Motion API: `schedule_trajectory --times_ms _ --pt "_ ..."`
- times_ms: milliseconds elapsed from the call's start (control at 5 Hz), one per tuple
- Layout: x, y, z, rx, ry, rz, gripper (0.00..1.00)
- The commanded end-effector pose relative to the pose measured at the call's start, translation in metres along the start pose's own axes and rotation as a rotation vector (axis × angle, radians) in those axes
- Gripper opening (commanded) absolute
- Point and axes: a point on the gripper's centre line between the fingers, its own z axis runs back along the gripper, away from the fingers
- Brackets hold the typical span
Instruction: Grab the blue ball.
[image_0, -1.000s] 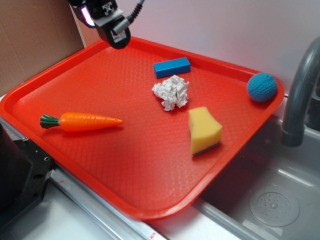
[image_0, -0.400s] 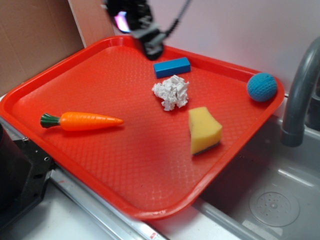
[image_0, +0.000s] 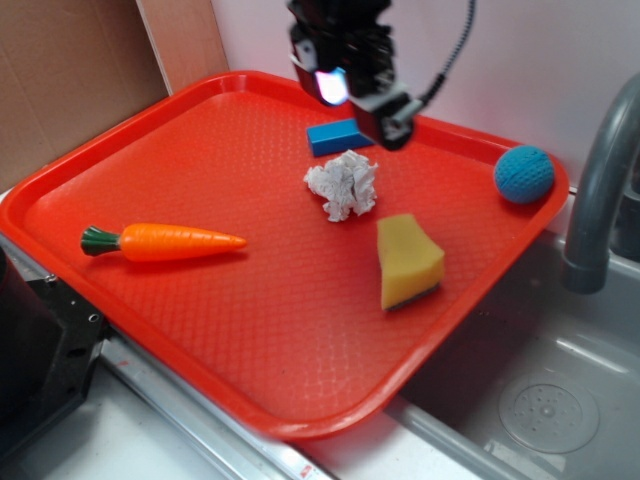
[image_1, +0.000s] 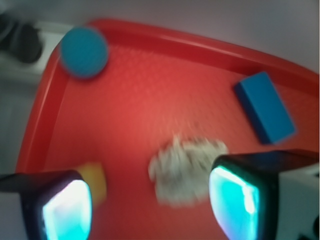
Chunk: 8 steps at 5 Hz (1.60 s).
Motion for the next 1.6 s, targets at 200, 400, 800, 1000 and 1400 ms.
schedule_trajectory --times_ms 200,400,800,1000,1400 --pt "0.031 -0.011 0.011 -0.211 -0.258 -0.014 1.0" --pt "0.031 -0.011 0.011 -0.211 -0.258 -0.014 1.0" --pt "0.047 -0.024 -0.005 -0.22 -0.205 -0.047 1.0" --pt "0.057 -0.037 -0.015 -0.207 -0.153 -0.062 1.0" --pt "0.063 -0.047 -0.02 -0.222 -0.129 -0.093 1.0"
